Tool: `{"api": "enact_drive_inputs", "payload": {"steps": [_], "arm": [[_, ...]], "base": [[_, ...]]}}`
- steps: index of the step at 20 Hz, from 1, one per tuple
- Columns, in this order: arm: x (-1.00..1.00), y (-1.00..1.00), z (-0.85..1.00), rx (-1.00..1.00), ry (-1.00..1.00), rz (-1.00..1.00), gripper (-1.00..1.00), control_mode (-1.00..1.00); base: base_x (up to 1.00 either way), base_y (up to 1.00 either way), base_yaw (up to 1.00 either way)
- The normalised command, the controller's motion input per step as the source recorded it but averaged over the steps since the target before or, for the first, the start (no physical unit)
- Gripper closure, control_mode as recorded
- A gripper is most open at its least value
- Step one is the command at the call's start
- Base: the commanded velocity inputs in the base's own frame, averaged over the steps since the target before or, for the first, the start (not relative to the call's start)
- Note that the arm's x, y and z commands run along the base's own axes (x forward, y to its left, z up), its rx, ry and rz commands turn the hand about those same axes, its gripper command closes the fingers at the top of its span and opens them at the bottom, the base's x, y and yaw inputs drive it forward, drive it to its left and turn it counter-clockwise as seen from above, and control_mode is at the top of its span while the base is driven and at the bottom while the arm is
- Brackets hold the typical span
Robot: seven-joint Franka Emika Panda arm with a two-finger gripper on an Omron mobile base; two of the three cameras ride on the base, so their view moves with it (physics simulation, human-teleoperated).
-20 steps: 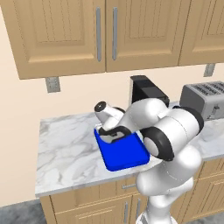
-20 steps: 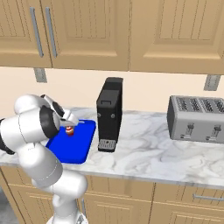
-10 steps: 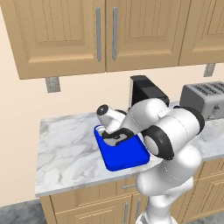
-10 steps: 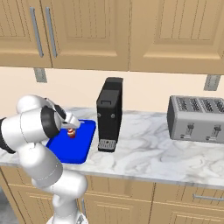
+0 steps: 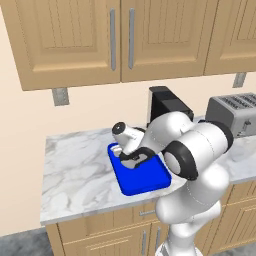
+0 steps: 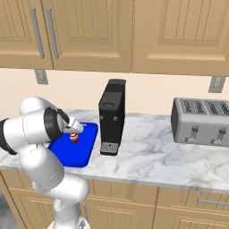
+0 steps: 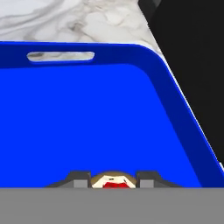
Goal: Move the dessert items from the plate to the tray.
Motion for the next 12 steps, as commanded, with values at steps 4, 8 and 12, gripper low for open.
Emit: {"api": "enact_drive_inputs", "payload": {"steps": [4, 8, 12], "arm": [[0.0, -0.14, -0.15, 0.0, -0.02, 0.0, 1.0, -1.0], [0.0, -0.12, -0.12, 0.0, -0.02, 0.0, -1.0, -1.0], [0.0, -0.06, -0.01, 0.0, -0.01, 0.0, -1.0, -1.0]], "base": [[0.0, 0.0, 0.0], [0.0, 0.0, 0.0], [0.0, 0.0, 0.0]]}}
